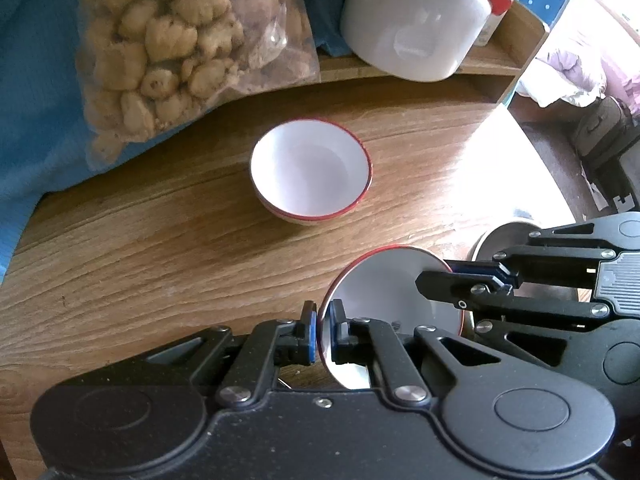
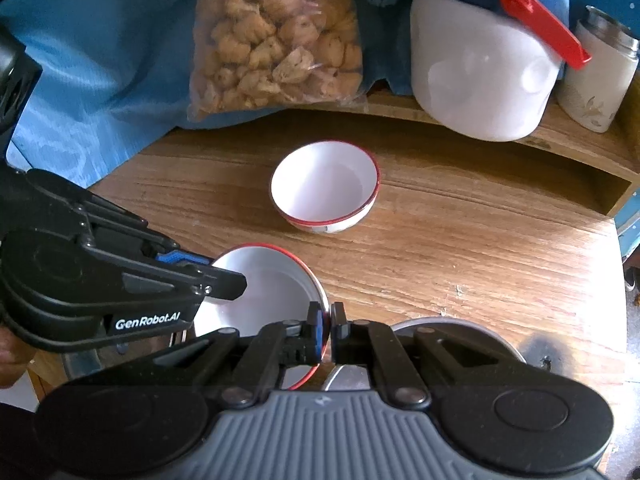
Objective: Organize plates and bowls
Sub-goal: 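Lift the white bowl with both grippers and carry it over the steel bowl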
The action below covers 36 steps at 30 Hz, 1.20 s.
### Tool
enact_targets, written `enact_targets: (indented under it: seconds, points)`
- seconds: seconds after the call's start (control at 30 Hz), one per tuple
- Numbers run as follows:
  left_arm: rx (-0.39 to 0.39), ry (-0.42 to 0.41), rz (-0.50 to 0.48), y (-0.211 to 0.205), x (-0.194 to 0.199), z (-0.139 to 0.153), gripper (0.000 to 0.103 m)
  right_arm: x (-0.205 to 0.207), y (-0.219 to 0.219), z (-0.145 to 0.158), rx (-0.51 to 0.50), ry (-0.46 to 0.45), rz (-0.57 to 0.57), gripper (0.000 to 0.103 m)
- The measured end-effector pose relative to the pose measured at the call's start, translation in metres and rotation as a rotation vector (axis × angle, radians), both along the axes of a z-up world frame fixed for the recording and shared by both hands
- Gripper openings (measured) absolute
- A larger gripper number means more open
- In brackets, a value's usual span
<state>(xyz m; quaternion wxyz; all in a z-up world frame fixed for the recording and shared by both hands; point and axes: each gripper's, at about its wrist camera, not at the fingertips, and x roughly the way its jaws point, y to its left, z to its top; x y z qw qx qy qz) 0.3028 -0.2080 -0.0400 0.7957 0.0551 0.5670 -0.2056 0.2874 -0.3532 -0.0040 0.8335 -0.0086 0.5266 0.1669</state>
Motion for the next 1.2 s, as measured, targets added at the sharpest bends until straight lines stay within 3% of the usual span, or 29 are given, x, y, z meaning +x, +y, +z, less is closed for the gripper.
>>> enact_targets:
  seconds: [0.43, 0.73, 1.2]
  points:
    - [-0.052, -0.081, 0.074, 0.002, -0.023, 0.033, 0.006, -0.013, -0.013, 0.029, 0.056, -0.06, -0.009, 0.005]
    - [-0.093, -0.115, 0.026, -0.025, -0.032, 0.049, 0.006, -0.025, -0.043, 0.048, 0.055, -0.086, -0.06, 0.005]
    - [-0.105, -0.077, -0.079, -0.081, -0.043, 0.04, 0.006, -0.049, -0.095, 0.043, 0.036, -0.064, -0.163, 0.005]
